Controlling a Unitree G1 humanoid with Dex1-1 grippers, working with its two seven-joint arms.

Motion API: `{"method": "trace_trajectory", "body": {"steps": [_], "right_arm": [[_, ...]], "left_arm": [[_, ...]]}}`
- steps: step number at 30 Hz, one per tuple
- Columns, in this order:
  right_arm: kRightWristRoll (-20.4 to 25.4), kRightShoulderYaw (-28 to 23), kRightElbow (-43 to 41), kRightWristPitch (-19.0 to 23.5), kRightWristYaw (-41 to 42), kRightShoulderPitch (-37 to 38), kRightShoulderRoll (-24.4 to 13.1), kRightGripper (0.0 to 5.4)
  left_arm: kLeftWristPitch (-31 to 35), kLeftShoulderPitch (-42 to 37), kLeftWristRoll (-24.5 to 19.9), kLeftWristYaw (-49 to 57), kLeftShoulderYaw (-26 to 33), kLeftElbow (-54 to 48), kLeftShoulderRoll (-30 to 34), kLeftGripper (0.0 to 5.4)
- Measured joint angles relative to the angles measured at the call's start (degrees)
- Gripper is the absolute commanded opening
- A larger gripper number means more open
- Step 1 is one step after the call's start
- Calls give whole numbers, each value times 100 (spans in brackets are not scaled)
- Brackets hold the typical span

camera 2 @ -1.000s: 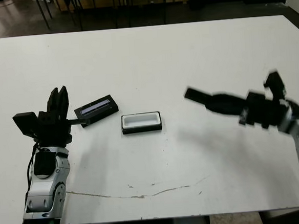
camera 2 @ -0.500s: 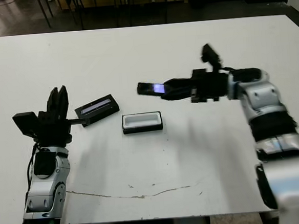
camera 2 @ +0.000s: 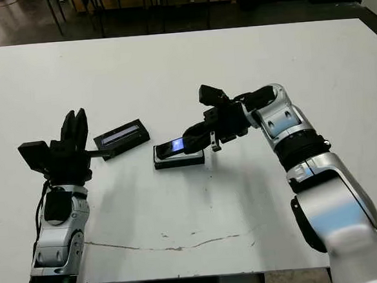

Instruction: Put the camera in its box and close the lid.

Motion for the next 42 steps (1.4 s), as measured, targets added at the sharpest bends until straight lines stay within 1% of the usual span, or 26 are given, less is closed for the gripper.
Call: {"method": "trace_trajectory", "body": {"steps": [12, 22, 27, 32, 37, 42], "right_arm": [[-226, -43, 156, -94, -83, 1, -10, 7], [-291, -70, 158, -239, -134, 24, -11, 7], [-353, -39, -48, -213, -130, 85, -11, 7], [-370, 2, -249, 11, -129, 95, -2, 7], [-377, 93, -497, 14, -128, 144, 23, 7], [-497, 275, -749, 25, -129, 171, 24, 7]], "left_arm": [[12, 4, 9, 37, -50, -1, -50, 0], [12, 18, 71, 50, -73, -1, -64, 0], [14, 20, 90, 67, -80, -1, -91, 0], [7, 24, 95, 69, -82, -1, -100, 0], [-25, 30, 95, 70, -89, -1, -122, 0], [-29, 50, 96, 104, -107, -1, -154, 0]]}}
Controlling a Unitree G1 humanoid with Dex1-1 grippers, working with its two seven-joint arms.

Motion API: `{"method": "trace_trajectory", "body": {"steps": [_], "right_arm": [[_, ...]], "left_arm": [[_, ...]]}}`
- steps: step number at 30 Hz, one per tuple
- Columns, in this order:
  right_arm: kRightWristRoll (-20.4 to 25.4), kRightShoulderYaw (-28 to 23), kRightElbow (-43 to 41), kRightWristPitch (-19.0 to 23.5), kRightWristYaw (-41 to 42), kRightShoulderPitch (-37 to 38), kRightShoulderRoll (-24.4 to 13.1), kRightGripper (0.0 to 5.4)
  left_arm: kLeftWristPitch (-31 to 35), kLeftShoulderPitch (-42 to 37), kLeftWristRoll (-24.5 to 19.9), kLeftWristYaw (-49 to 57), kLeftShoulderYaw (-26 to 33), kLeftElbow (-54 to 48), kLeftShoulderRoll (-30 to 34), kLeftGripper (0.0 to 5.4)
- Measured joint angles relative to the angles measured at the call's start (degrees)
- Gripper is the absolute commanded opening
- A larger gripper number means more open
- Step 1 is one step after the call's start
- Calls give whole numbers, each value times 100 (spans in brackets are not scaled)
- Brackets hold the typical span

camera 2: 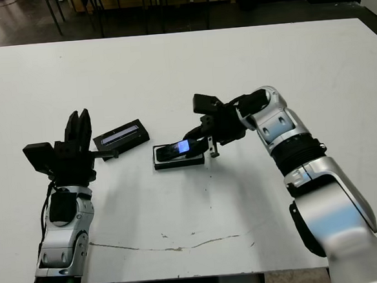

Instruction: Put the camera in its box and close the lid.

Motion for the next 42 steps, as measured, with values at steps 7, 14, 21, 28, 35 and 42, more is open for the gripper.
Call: {"method": "trace_trajectory", "body": {"steps": [7, 14, 21, 28, 35, 42], "right_arm": [[-19, 117, -145, 335, 1, 66, 4, 7], [-161, 186, -228, 361, -49, 95, -8, 7], [-108, 100, -220, 279, -93, 153, -17, 45], [4, -135, -628, -272, -619, 367, 3, 196], [-33, -350, -1270, -278, -1038, 391, -299, 349], [14, -547, -1663, -369, -1249, 447, -514, 505]], "left_arm": [[-70, 40, -38, -4, 2, 10, -57, 0], [-76, 106, -20, -3, 21, 9, -59, 0], [-74, 120, -23, -6, 25, 8, -58, 0], [-73, 122, -24, -24, 28, 8, -57, 0], [-74, 120, -18, -25, 27, 9, -52, 0], [-75, 117, -20, -47, 29, 12, -52, 0]]}}
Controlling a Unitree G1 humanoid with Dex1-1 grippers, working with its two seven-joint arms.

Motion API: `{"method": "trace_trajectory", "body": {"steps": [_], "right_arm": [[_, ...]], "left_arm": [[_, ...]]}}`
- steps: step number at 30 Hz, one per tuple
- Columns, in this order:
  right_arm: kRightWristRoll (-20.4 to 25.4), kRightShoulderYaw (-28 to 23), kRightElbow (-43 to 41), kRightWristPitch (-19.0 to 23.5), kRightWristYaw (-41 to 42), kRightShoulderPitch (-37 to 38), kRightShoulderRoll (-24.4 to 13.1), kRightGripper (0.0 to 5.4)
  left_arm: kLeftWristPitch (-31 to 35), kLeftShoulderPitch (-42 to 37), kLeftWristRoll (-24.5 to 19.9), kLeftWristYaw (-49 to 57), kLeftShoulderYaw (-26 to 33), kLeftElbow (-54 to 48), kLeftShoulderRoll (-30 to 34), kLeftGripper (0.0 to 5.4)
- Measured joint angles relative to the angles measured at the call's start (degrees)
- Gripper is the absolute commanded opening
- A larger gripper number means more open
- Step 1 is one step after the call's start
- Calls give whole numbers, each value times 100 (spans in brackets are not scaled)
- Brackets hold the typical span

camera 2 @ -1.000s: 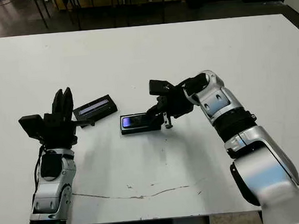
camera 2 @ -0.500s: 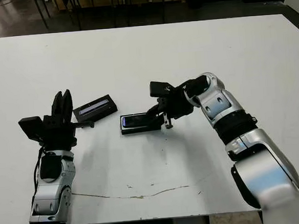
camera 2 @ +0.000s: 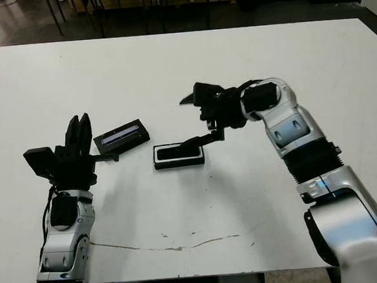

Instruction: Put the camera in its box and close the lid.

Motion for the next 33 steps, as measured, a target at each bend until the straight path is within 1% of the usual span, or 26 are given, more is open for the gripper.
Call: {"method": "trace_trajectory", "body": {"steps": [2, 5, 6, 8, 10, 12, 14, 16, 20, 24, 26, 30, 33], "right_arm": [[77, -89, -37, -79, -23, 5, -57, 539], [419, -419, -86, -67, -165, 90, -50, 539], [573, -592, -181, 13, -320, 190, -20, 539], [915, -959, -532, 242, -815, 515, 160, 539], [992, -1129, -975, 432, -1364, 918, 328, 518], [908, -1141, -1409, 498, -1918, 1309, 444, 481], [779, -1115, -1671, 474, -2314, 1604, 533, 433], [569, -1024, -1831, 334, -2549, 1824, 543, 387], [47, -725, -2103, -90, -2782, 2067, 451, 296], [-274, -534, -2115, -648, -2993, 2227, 406, 204], [-405, -448, -2031, -829, -3077, 2266, 403, 159], [-639, -307, -1844, -893, -3161, 2313, 386, 71], [-729, -188, -1640, -896, -3155, 2324, 353, 2]], "left_arm": [[0, 0, 0, -12, 2, 0, 2, 0], [0, -2, 2, -17, 1, 0, 4, 0], [-1, -4, 4, -17, 2, 0, 7, 0], [-2, -7, 4, -17, 8, 0, 14, 0], [-5, -13, 0, -30, 7, 2, 18, 0], [-12, -18, -8, -57, 12, 8, 24, 0], [-13, -19, -12, -71, 16, 18, 25, 0], [-13, -20, -12, -87, 24, 26, 31, 0], [-12, -20, -7, -93, 40, 26, 60, 0], [-5, -20, -10, -94, 51, 21, 71, 0], [2, -20, -17, -95, 61, 9, 71, 0], [3, -19, -27, -110, 73, -2, 75, 0], [7, -18, -29, -111, 71, -11, 81, 0]]}}
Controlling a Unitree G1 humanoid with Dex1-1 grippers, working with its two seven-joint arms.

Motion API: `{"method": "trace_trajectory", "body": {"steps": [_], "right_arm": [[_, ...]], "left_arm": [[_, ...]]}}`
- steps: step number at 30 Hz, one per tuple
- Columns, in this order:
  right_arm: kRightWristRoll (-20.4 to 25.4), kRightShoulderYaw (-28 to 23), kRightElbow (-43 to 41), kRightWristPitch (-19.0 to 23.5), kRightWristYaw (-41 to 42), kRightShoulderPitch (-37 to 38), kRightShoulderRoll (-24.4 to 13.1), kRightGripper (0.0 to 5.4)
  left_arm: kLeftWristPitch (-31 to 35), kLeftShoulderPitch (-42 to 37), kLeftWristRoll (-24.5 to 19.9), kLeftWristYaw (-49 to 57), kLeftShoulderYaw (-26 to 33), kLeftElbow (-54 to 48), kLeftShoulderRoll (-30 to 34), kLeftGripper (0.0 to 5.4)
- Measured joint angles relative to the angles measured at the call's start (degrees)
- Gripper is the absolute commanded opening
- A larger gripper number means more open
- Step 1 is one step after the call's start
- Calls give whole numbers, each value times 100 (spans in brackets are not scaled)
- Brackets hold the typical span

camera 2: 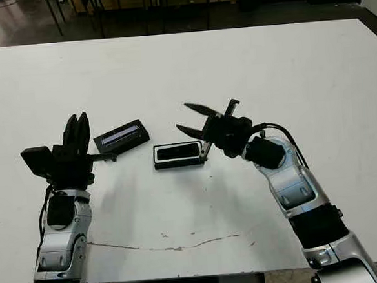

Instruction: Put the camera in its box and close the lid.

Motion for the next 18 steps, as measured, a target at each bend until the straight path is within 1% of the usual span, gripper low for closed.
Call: {"method": "trace_trajectory", "body": {"steps": [4, 11, 15, 18], "right_arm": [[-161, 166, 316, -100, 35, 30, -88, 2], [-403, 348, 583, -117, 103, 132, -254, 2], [-528, 436, 627, -192, 121, 136, -340, 2], [-619, 459, 537, -231, 210, 139, -514, 2]], "left_arm": [[80, 17, 21, 5, -16, -73, 0, 0], [109, 58, 30, 18, -29, -115, -2, 0], [87, 60, 30, 17, -28, -115, -1, 0], [87, 60, 27, 18, -18, -115, -1, 0]]}}
